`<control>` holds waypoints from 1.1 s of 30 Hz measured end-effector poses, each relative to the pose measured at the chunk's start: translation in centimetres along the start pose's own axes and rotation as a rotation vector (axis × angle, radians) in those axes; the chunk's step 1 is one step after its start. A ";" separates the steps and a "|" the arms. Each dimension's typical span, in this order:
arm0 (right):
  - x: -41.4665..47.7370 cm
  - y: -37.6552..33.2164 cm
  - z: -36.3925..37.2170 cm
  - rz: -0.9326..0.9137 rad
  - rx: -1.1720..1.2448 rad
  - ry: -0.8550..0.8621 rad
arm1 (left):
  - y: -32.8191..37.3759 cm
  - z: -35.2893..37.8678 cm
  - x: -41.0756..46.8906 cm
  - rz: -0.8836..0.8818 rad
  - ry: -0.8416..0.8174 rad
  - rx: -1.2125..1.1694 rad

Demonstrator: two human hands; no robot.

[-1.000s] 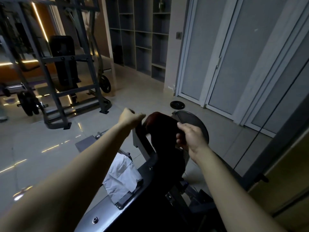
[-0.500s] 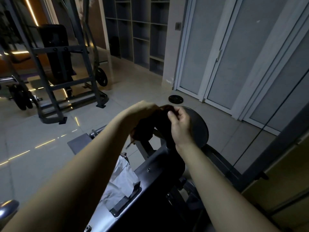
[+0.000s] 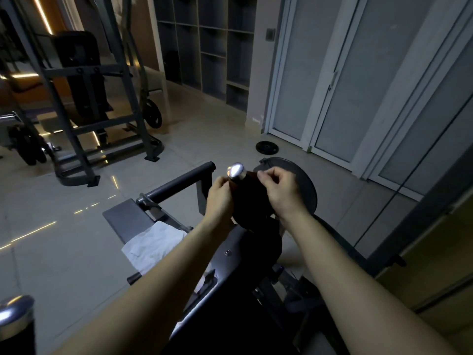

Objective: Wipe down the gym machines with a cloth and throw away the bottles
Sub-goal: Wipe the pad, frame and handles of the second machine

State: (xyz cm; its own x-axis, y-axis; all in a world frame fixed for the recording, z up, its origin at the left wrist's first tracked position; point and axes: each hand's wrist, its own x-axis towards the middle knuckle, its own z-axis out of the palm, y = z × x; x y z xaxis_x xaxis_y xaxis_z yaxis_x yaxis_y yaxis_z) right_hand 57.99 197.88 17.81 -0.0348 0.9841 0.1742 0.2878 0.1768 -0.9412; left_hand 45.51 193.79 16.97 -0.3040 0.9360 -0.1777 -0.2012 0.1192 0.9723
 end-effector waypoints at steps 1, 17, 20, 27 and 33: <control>-0.2 -1.1 -0.2 -0.026 0.010 -0.001 | -0.1 0.1 -0.5 0.011 0.024 -0.032; -1.8 2.3 1.3 0.012 -0.120 0.064 | -1.4 -0.7 0.6 0.221 -0.136 0.892; -1.3 5.1 0.7 0.160 -0.168 0.058 | -3.7 -0.2 0.0 0.143 -0.183 0.917; -1.2 1.9 -1.0 0.262 -0.113 -0.003 | -2.1 -0.3 0.0 0.049 -0.194 0.425; -2.9 -3.9 -1.4 0.056 0.286 -0.130 | -2.4 -1.0 -1.4 0.197 -0.096 -0.061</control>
State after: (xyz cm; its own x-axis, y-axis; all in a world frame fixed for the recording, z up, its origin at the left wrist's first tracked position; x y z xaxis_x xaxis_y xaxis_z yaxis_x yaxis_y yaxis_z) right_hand 58.32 194.32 21.37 -0.1542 0.9831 0.0989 0.0125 0.1021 -0.9947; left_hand 45.49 191.82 14.69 -0.2534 0.9668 0.0334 -0.2031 -0.0869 0.9753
